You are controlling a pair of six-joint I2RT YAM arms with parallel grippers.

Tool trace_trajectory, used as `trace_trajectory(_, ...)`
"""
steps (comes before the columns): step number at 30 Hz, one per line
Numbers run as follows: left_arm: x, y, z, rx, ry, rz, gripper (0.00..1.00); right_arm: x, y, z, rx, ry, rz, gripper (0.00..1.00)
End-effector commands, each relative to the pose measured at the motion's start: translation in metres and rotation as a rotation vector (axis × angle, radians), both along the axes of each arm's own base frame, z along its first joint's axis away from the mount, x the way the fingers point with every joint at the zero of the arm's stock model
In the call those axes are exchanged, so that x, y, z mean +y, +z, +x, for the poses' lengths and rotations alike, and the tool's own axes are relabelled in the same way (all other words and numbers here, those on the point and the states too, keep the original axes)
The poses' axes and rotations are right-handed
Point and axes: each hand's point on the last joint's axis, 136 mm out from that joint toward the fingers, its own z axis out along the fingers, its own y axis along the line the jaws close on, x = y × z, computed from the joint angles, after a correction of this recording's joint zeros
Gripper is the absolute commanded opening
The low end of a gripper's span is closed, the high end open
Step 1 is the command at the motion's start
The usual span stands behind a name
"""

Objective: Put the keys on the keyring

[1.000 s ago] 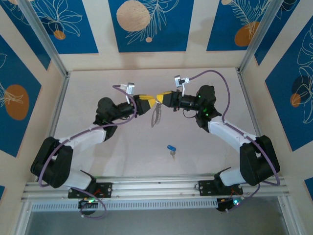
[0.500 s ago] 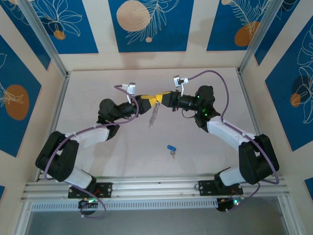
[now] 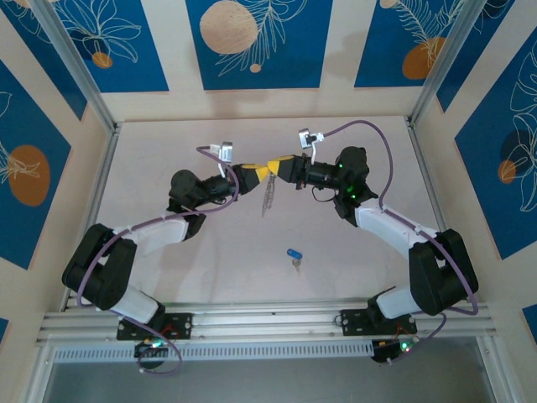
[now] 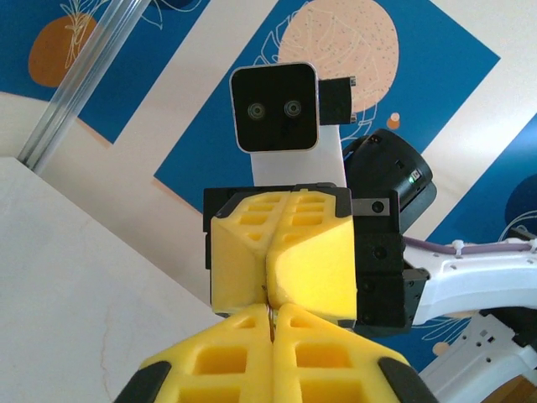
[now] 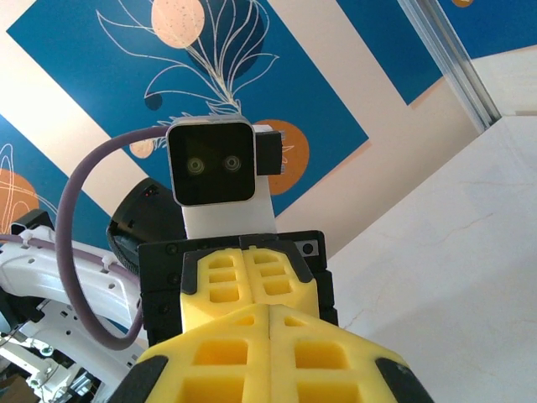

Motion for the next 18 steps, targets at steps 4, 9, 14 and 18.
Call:
trace_trajectory(4, -0.020, -0.001, -0.027, -0.056, -0.091, 0.050, 0.00, 0.006, -0.003, 0.007, 0.019, -0.018, 0.005, 0.00)
trace_trajectory(9, -0.022, 0.001, -0.029, -0.079, -0.080, 0.059, 0.00, 0.006, -0.003, 0.009, 0.038, -0.026, 0.005, 0.02)
trace_trajectory(14, -0.018, -0.001, -0.022, -0.083, -0.017, 0.076, 0.00, -0.004, 0.002, 0.013, 0.042, -0.058, 0.015, 0.33)
trace_trajectory(18, -0.016, -0.001, -0.022, -0.102, -0.001, 0.101, 0.00, -0.024, 0.006, 0.012, 0.040, -0.100, 0.017, 0.50)
